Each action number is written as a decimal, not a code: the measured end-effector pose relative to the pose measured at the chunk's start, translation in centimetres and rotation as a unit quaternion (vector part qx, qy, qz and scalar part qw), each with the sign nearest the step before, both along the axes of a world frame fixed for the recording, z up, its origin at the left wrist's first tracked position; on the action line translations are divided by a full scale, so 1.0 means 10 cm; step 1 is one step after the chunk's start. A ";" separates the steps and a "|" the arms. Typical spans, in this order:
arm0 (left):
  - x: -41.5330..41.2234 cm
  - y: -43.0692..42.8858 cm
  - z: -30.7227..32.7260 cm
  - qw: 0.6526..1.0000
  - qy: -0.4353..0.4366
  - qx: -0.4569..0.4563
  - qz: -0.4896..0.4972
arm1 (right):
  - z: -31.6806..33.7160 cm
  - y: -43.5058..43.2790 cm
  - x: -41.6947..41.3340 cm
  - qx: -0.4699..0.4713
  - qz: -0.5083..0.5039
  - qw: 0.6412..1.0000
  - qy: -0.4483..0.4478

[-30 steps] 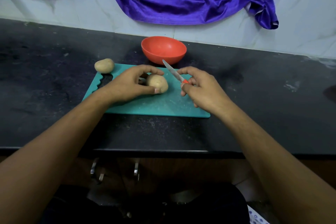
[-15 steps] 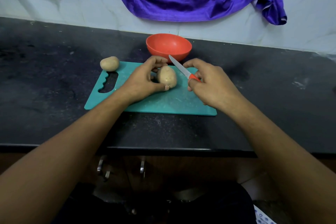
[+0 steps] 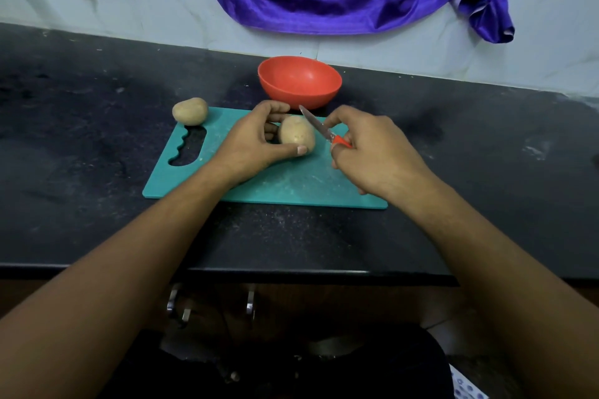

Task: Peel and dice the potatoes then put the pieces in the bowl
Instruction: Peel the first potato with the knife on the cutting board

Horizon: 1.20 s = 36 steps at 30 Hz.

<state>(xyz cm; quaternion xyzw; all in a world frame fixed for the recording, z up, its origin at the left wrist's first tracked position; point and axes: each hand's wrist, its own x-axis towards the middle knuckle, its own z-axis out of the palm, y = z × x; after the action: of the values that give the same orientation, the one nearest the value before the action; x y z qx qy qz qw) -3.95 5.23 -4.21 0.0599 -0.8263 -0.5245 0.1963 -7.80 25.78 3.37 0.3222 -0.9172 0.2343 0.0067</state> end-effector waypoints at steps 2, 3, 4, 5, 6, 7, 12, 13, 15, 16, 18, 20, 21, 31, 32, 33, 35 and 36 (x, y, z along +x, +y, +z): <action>0.00 0.00 0.01 1.000 0.001 -0.007 0.006 | 0.02 -0.03 0.00 0.007 -0.005 1.000 -0.009; 0.01 0.01 0.02 1.000 0.001 -0.010 0.008 | 0.03 -0.04 0.00 0.010 -0.007 1.000 -0.011; 0.01 0.01 0.02 1.000 0.003 -0.014 0.013 | 0.03 -0.06 0.01 0.012 -0.007 1.000 -0.010; 0.02 0.01 0.02 1.000 0.006 -0.018 0.018 | 0.04 -0.08 0.01 0.014 -0.007 1.000 -0.008; 0.02 0.01 0.03 0.999 0.008 -0.023 0.024 | 0.06 -0.10 0.02 0.016 -0.008 1.000 -0.007; 0.03 0.02 0.03 0.999 0.008 -0.027 0.029 | 0.08 -0.12 0.02 0.018 -0.009 1.000 -0.006; 0.03 0.03 0.02 0.997 0.014 -0.057 0.051 | 0.20 -0.19 0.05 0.020 0.005 1.000 -0.002; 0.03 0.03 0.02 0.996 0.016 -0.064 0.053 | 0.22 -0.20 0.06 0.026 0.008 1.000 -0.002; 0.03 0.03 0.01 0.996 0.015 -0.075 0.054 | 0.25 -0.22 0.09 0.037 0.013 0.999 0.004; 0.03 0.02 0.01 0.995 0.014 -0.078 0.054 | 0.27 -0.23 0.10 0.042 0.014 0.999 0.010; 0.03 0.02 0.01 0.995 0.014 -0.083 0.052 | 0.29 -0.24 0.11 0.056 0.014 0.998 0.026; 0.04 0.03 0.02 0.995 0.014 -0.085 0.049 | 0.30 -0.25 0.12 0.074 0.012 0.996 0.046; 0.04 0.03 0.02 0.995 0.014 -0.084 0.047 | 0.31 -0.26 0.12 0.084 0.008 0.995 0.057; 0.06 0.04 0.05 0.996 0.005 -0.076 0.048 | 0.27 -0.37 0.13 0.097 -0.003 0.990 0.102; 0.06 0.04 0.06 0.995 0.004 -0.081 0.050 | 0.28 -0.38 0.13 0.096 -0.004 0.990 0.101; 0.06 0.04 0.06 0.995 0.004 -0.087 0.051 | 0.28 -0.40 0.12 0.098 -0.006 0.990 0.102; 0.06 0.04 0.06 0.994 0.002 -0.099 0.052 | 0.28 -0.45 0.10 0.106 -0.011 0.988 0.110; 0.07 0.05 0.07 0.993 0.001 -0.102 0.054 | 0.27 -0.48 0.09 0.111 -0.013 0.987 0.115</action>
<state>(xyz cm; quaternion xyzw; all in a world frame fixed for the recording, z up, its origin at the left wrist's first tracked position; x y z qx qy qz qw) -3.28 5.70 -3.51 0.0835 -0.8710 -0.4257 0.2306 -6.88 20.99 6.09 0.3339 -0.9347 0.0922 0.0794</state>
